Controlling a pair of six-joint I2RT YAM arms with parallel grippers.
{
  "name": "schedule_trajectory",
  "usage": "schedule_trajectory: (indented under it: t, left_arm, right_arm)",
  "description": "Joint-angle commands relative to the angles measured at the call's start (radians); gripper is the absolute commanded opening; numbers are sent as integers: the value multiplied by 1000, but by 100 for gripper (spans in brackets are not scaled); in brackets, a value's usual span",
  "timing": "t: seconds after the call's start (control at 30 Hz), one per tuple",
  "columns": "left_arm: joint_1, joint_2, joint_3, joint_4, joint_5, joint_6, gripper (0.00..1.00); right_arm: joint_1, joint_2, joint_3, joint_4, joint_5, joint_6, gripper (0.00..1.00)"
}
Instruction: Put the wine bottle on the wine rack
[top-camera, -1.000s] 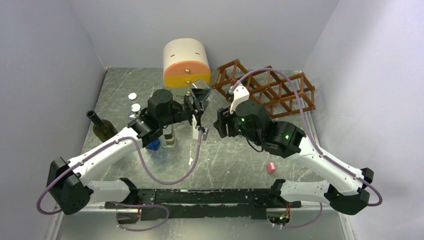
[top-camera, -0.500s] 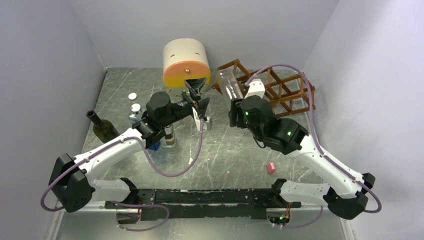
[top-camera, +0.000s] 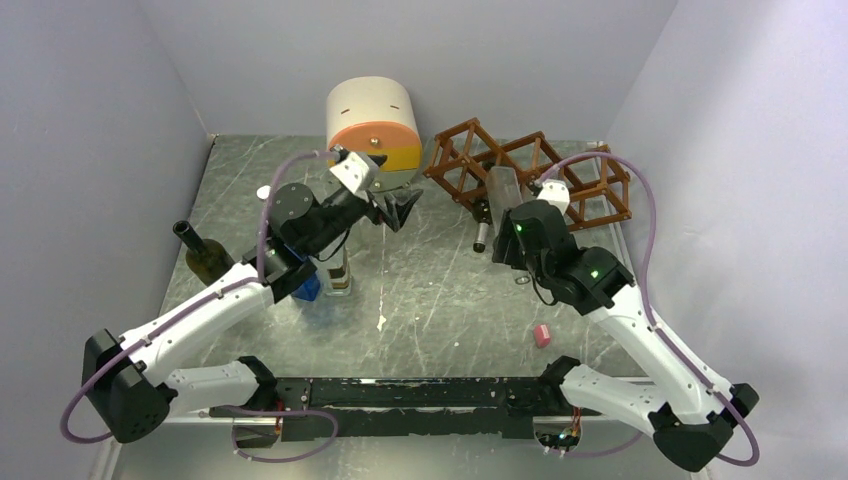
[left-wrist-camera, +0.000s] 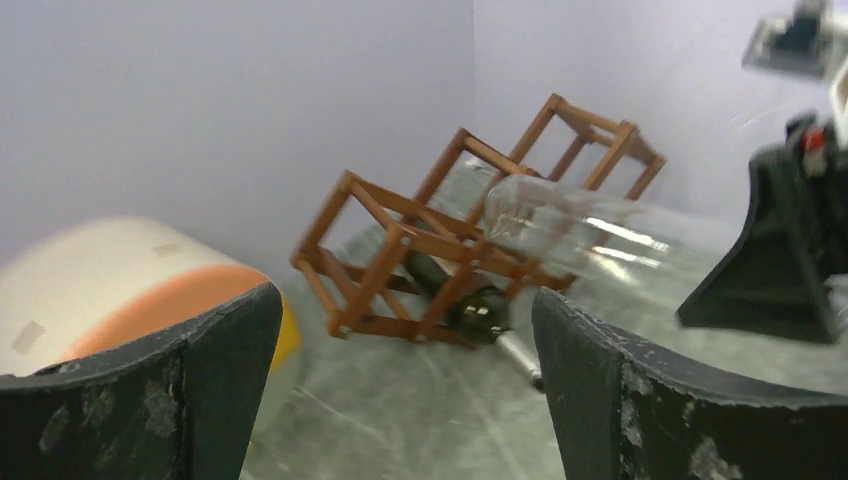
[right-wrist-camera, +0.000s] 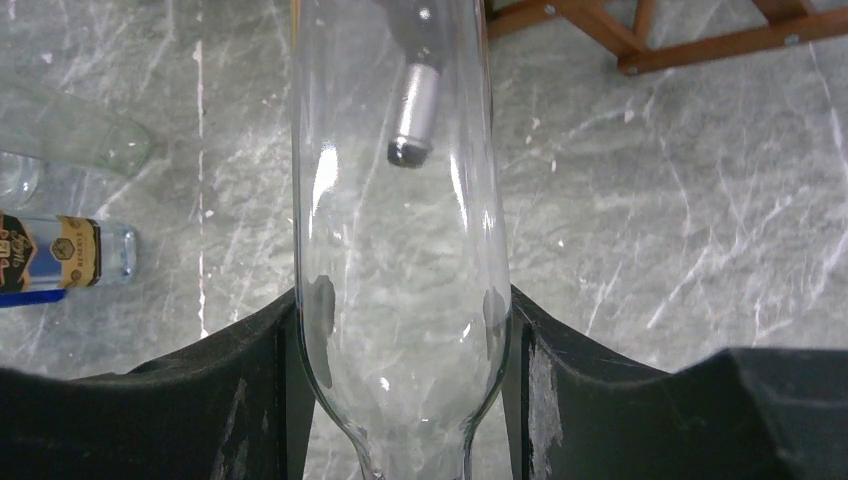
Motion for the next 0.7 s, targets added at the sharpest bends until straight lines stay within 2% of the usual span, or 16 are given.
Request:
schedule_trajectory:
  t: [0.0,0.07,0.13,0.3,0.53,0.67]
  left_arm:
    - [-4,21,107,-238,-105,-479,99]
    - [-4,41,145,-342,-101,-518,98]
    - [-5,50,158,-380,-87,-558,99]
    - [-2,23,102,-341,-34,-589,98]
    - [6,36,167,-469,-12,-590,98]
    - [9,21,156,-473,12,-578,98]
  right_arm:
    - [-10,-48,-29,-35,62,131,0]
    - [-9,-65,-71,-29,70,152,0]
    - [-11,-69,-97,-44,95,183,0]
    - [-27,-36,-134,-49,98,204,0]
    - [-111,6,-224,7,38,195,0]
    - [-182,36,-245,14,12,202,0]
